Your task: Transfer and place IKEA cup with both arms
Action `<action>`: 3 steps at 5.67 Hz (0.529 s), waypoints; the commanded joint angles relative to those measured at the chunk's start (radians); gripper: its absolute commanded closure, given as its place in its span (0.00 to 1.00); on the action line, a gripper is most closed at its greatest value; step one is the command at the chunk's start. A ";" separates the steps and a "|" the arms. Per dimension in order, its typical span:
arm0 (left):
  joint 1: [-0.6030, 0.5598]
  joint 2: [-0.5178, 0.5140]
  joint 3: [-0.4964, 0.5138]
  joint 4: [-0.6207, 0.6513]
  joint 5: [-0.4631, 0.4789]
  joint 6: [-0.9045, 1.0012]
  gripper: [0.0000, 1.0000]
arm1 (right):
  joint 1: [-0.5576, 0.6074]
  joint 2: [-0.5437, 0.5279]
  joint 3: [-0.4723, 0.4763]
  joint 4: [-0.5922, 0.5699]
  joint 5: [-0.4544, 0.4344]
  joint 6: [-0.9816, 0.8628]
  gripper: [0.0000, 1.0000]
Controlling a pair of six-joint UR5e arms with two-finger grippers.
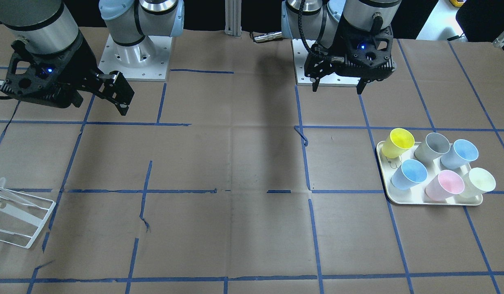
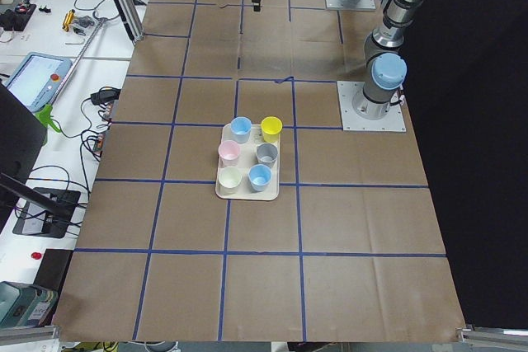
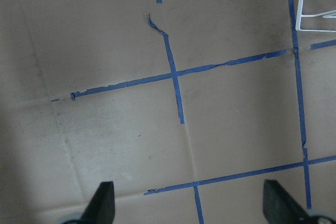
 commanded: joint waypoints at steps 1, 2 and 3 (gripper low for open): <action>0.006 0.000 0.011 0.010 -0.013 -0.001 0.02 | 0.000 0.000 -0.001 0.000 0.002 0.000 0.00; 0.006 0.000 0.011 0.010 -0.012 -0.005 0.02 | 0.000 0.000 -0.001 0.000 0.000 0.000 0.00; 0.006 0.000 0.012 0.010 -0.010 -0.008 0.02 | 0.000 0.000 -0.001 0.000 0.000 0.000 0.00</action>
